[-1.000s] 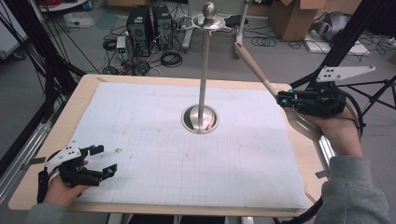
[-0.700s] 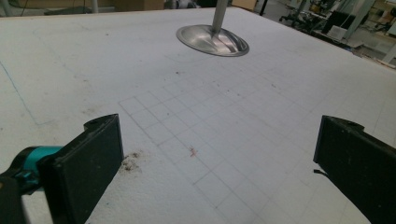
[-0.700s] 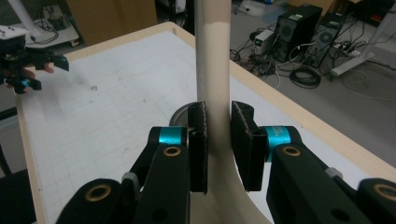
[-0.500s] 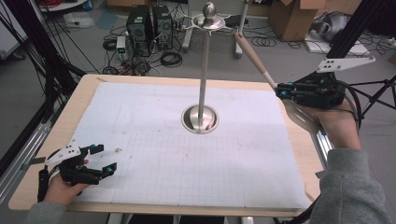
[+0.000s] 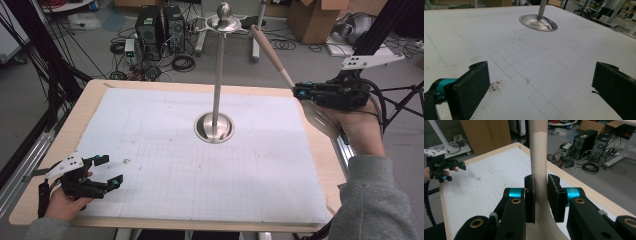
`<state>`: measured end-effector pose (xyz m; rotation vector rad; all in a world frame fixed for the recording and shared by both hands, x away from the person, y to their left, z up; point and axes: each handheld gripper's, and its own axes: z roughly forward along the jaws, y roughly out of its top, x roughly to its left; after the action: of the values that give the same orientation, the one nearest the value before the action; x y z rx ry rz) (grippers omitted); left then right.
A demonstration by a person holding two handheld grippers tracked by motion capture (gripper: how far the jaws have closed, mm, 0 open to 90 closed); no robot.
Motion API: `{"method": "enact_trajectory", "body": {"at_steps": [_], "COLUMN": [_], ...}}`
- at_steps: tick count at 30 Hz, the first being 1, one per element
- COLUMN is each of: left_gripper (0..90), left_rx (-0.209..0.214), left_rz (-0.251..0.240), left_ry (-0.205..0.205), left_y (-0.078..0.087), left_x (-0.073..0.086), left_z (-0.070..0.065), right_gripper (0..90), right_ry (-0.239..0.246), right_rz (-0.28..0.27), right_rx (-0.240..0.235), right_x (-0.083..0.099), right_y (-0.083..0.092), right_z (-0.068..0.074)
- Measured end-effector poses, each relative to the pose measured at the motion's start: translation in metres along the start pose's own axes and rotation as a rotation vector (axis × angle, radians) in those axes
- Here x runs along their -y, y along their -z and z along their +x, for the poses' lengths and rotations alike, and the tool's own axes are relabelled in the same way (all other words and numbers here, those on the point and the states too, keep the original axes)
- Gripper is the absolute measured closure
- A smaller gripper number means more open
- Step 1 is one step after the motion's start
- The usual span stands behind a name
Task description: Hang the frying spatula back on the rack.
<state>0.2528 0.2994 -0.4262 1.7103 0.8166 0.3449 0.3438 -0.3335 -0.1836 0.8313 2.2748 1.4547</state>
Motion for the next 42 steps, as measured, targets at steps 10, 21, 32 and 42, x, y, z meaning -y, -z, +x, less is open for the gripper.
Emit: {"method": "enact_trajectory", "body": {"at_steps": [10, 21, 32, 42], "left_gripper": [2.0, 2.0, 2.0, 2.0], "left_rx": [-0.01, -0.013, -0.012, -0.014], "left_rz": [-0.005, 0.001, 0.001, 0.005], "left_ry": [0.004, 0.004, 0.002, 0.001], "left_y": [0.004, 0.005, 0.005, 0.005], "left_x": [0.001, 0.002, 0.002, 0.003], "left_z": [0.0, 0.0, 0.0, 0.0], "right_gripper": [77.2, 77.2, 77.2, 77.1], "right_ry": [0.0, -0.008, -0.012, -0.019], "right_rz": [0.008, -0.001, 0.002, -0.001], "right_rx": [0.006, -0.005, -0.014, -0.029], "right_x": [-0.003, -0.003, -0.001, 0.002], "right_y": [-0.005, -0.007, -0.01, -0.015], "right_z": [-0.002, -0.004, -0.004, -0.005]}}
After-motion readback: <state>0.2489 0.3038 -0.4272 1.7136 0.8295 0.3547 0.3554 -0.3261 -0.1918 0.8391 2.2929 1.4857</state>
